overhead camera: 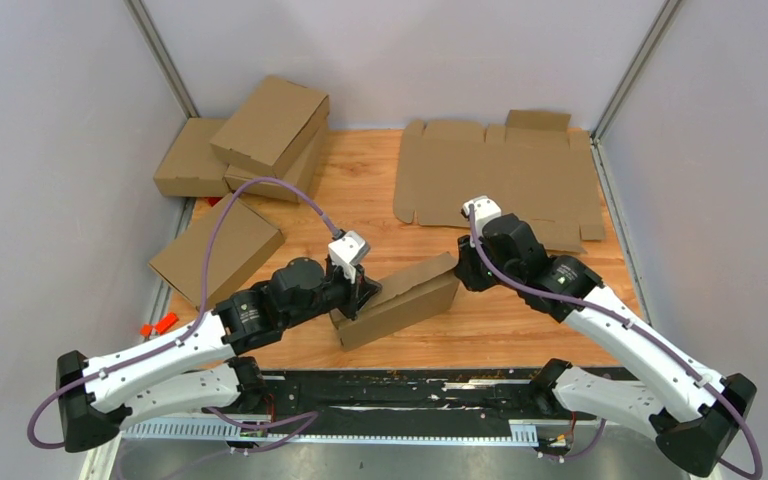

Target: Fold the paper box

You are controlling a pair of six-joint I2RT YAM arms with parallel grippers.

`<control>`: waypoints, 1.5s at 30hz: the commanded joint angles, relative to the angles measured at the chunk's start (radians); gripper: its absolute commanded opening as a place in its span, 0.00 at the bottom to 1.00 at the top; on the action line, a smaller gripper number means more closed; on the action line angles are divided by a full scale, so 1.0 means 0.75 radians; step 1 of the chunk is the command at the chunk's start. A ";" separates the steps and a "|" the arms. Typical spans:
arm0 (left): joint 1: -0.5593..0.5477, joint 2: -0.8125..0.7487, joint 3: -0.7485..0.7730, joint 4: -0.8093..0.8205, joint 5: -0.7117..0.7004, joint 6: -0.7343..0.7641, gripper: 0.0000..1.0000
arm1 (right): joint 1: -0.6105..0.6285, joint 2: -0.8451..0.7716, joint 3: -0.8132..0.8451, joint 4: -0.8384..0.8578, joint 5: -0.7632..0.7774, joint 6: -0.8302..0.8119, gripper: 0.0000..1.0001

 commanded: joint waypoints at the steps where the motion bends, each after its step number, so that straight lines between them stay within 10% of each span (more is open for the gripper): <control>1: -0.002 -0.020 -0.045 -0.003 -0.010 -0.040 0.01 | 0.005 0.037 0.004 -0.137 -0.045 0.013 0.25; 7: -0.003 0.016 -0.026 -0.032 -0.010 -0.025 0.01 | 0.007 0.025 0.114 -0.251 -0.009 0.012 0.63; 13: -0.002 0.030 -0.043 -0.007 -0.002 -0.034 0.01 | 0.006 -0.041 0.202 -0.282 -0.053 -0.010 0.72; 18: -0.002 0.038 -0.035 -0.001 0.006 -0.025 0.01 | 0.006 -0.069 0.298 -0.224 -0.075 0.008 0.59; 27: -0.002 0.080 0.022 -0.053 0.038 -0.007 0.01 | 0.005 0.050 0.301 -0.134 -0.019 0.010 0.03; 37: -0.001 0.092 0.019 -0.073 0.049 -0.015 0.00 | -0.025 0.044 -0.013 -0.028 0.038 0.065 0.00; 45: -0.002 0.039 0.024 -0.079 0.029 -0.027 0.00 | -0.028 0.069 0.220 -0.123 0.009 0.033 0.00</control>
